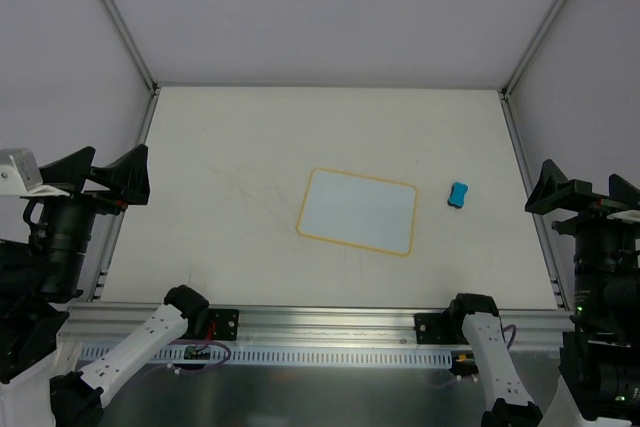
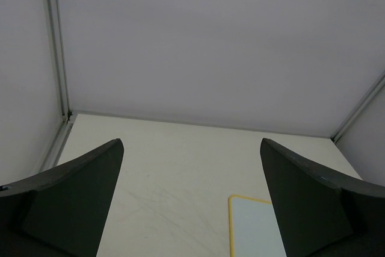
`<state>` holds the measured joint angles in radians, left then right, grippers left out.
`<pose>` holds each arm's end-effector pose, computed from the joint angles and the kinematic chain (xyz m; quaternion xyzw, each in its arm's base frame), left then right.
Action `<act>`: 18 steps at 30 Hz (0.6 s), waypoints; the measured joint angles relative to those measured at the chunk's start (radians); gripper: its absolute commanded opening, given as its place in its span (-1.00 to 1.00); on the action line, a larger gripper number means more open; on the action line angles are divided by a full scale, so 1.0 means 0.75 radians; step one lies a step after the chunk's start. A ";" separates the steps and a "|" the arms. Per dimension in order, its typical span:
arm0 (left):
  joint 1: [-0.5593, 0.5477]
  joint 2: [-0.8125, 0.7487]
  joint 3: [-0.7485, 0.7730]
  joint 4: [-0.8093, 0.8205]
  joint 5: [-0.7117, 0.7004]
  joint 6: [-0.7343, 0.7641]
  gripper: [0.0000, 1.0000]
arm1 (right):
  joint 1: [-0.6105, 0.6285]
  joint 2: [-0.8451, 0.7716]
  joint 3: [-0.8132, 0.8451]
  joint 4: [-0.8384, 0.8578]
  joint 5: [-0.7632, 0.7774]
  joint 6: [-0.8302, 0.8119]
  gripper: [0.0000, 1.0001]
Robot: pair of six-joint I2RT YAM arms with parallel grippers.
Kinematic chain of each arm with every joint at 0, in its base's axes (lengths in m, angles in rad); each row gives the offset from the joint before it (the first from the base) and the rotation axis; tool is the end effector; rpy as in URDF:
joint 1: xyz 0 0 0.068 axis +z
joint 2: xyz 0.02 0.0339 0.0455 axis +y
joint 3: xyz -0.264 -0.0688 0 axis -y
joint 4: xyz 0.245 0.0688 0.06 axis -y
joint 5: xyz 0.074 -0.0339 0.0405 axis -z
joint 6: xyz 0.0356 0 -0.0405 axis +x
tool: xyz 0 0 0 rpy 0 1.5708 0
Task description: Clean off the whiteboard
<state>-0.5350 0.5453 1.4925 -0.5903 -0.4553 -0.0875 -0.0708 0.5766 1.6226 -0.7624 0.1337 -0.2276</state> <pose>-0.0024 0.0196 0.5214 -0.0575 0.5829 -0.1225 0.8012 -0.0258 -0.0029 0.5301 0.0064 0.6011 -0.1583 0.7833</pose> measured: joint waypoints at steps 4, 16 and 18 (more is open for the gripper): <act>0.000 -0.057 -0.009 -0.013 -0.002 0.014 0.98 | 0.000 -0.047 -0.024 -0.001 -0.012 -0.014 0.98; 0.000 -0.116 -0.026 -0.066 -0.005 0.032 0.97 | -0.001 -0.108 -0.049 0.001 -0.025 -0.023 0.98; 0.000 -0.116 -0.026 -0.067 -0.005 0.032 0.98 | -0.001 -0.108 -0.049 0.001 -0.026 -0.023 0.99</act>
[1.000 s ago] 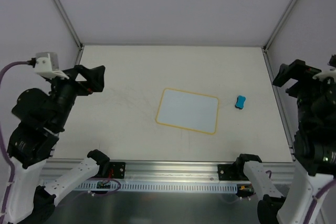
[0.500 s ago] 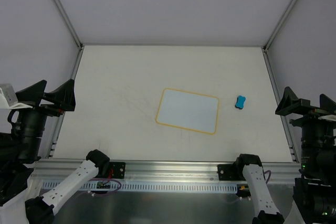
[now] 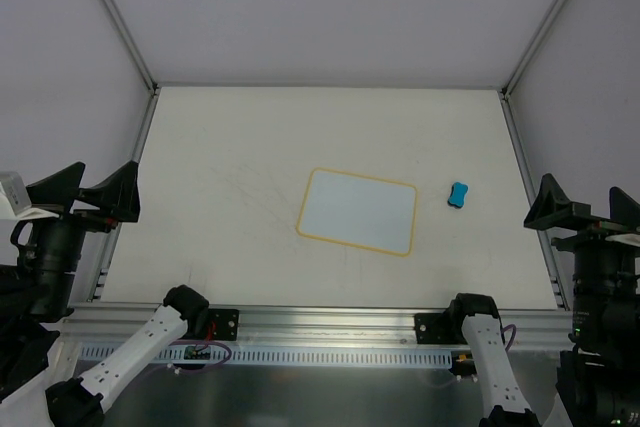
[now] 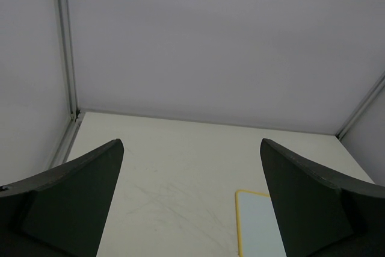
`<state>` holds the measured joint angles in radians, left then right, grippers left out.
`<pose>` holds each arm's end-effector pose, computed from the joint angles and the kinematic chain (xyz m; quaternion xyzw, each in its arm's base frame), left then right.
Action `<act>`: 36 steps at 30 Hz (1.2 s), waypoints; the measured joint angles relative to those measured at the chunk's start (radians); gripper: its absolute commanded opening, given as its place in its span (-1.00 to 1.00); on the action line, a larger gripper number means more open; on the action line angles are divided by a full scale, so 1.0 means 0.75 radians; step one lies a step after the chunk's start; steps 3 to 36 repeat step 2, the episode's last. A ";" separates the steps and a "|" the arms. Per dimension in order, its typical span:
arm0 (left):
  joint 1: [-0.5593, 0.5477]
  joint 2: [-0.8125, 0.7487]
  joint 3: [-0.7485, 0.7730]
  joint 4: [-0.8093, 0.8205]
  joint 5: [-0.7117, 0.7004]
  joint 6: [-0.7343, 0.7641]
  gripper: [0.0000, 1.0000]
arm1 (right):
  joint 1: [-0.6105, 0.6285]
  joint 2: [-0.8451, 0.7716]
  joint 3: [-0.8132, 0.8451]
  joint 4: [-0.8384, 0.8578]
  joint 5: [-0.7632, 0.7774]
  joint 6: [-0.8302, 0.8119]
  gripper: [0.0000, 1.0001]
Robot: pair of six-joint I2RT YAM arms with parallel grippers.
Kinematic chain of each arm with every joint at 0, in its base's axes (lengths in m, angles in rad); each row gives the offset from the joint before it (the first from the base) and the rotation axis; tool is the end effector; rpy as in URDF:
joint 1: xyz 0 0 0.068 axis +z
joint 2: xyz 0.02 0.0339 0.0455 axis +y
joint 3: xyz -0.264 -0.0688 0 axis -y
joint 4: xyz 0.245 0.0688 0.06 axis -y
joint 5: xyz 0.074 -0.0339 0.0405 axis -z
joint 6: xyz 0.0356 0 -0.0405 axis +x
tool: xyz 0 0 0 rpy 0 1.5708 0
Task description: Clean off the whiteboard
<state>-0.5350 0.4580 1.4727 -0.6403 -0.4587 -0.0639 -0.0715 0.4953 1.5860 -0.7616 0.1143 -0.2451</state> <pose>-0.0262 0.0339 0.5087 -0.0547 0.5771 -0.1151 0.8067 -0.0490 -0.0006 0.5193 -0.0041 0.5826 -0.1608 0.7967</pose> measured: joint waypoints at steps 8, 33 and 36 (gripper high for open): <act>0.000 0.000 0.000 -0.001 0.001 -0.002 0.98 | 0.000 0.000 0.000 0.000 -0.002 -0.001 0.99; 0.000 0.000 0.000 -0.001 0.001 -0.002 0.98 | 0.000 0.000 0.000 0.000 -0.002 -0.001 0.99; 0.000 0.000 0.000 -0.001 0.001 -0.002 0.98 | 0.000 0.000 0.000 0.000 -0.002 -0.001 0.99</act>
